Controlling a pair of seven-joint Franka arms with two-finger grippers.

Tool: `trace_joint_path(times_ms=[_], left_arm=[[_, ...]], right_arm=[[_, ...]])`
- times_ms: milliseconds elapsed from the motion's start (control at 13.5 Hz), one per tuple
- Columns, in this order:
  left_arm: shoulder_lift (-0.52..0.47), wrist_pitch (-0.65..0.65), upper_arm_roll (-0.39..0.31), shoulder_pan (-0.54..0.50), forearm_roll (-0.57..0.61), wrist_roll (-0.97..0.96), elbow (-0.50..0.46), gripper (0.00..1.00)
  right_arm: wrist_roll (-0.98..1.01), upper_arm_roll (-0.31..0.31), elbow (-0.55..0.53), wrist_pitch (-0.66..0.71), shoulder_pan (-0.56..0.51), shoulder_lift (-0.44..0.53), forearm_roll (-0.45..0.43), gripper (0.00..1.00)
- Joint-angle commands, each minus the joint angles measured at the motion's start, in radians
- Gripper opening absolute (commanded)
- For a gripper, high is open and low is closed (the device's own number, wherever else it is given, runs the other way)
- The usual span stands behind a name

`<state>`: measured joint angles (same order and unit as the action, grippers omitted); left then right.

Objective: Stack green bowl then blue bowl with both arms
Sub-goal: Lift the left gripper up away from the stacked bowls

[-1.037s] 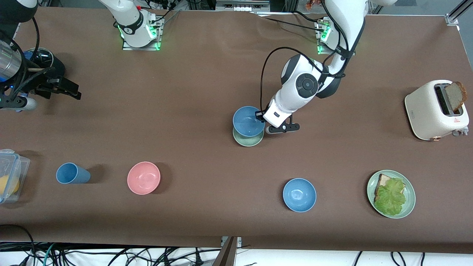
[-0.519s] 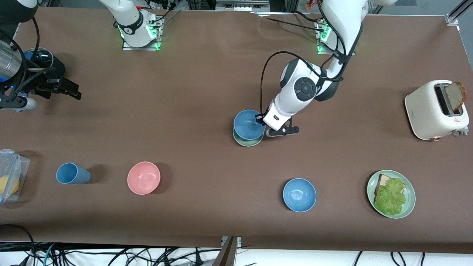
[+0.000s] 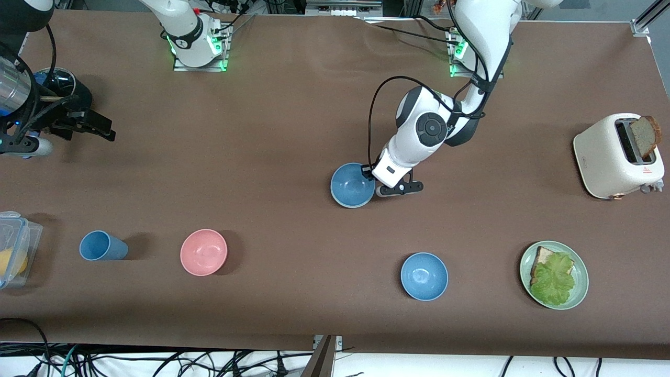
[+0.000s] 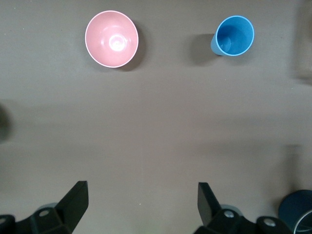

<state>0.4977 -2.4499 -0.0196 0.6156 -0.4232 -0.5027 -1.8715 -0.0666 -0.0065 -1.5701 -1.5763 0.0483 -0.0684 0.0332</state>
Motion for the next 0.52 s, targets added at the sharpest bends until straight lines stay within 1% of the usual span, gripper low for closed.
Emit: trace_joint_path(times_ms=[0, 74, 148, 222, 296, 370, 444], left_arm=[[0.007, 0.029, -0.022, 0.010, 0.015, -0.062, 0.078, 0.43], [-0.001, 0.061, -0.029, 0.007, 0.015, -0.062, 0.100, 0.44], [-0.007, 0.115, -0.048, 0.006, 0.015, -0.062, 0.135, 0.49], [-0.014, 0.185, -0.066, 0.003, 0.017, -0.062, 0.178, 0.61], [-0.022, 0.260, -0.089, -0.002, 0.023, -0.056, 0.221, 0.78], [-0.039, 0.326, -0.112, -0.011, 0.029, -0.050, 0.257, 1.00], [-0.060, 0.383, -0.130, -0.028, 0.034, -0.034, 0.279, 1.00]], right_arm=[[0.001, 0.002, 0.027, 0.013, 0.002, -0.010, -0.003, 0.99], [0.001, 0.002, 0.027, 0.013, 0.002, -0.010, -0.003, 0.99], [0.001, 0.002, 0.027, 0.013, 0.002, -0.008, -0.003, 0.99], [0.001, 0.002, 0.027, 0.013, 0.002, -0.008, -0.003, 0.99], [0.004, 0.002, 0.027, 0.013, 0.002, -0.010, -0.003, 0.99], [0.004, 0.002, 0.027, 0.012, 0.002, -0.008, -0.003, 0.99], [0.004, 0.002, 0.027, 0.012, 0.002, -0.010, -0.003, 0.99]])
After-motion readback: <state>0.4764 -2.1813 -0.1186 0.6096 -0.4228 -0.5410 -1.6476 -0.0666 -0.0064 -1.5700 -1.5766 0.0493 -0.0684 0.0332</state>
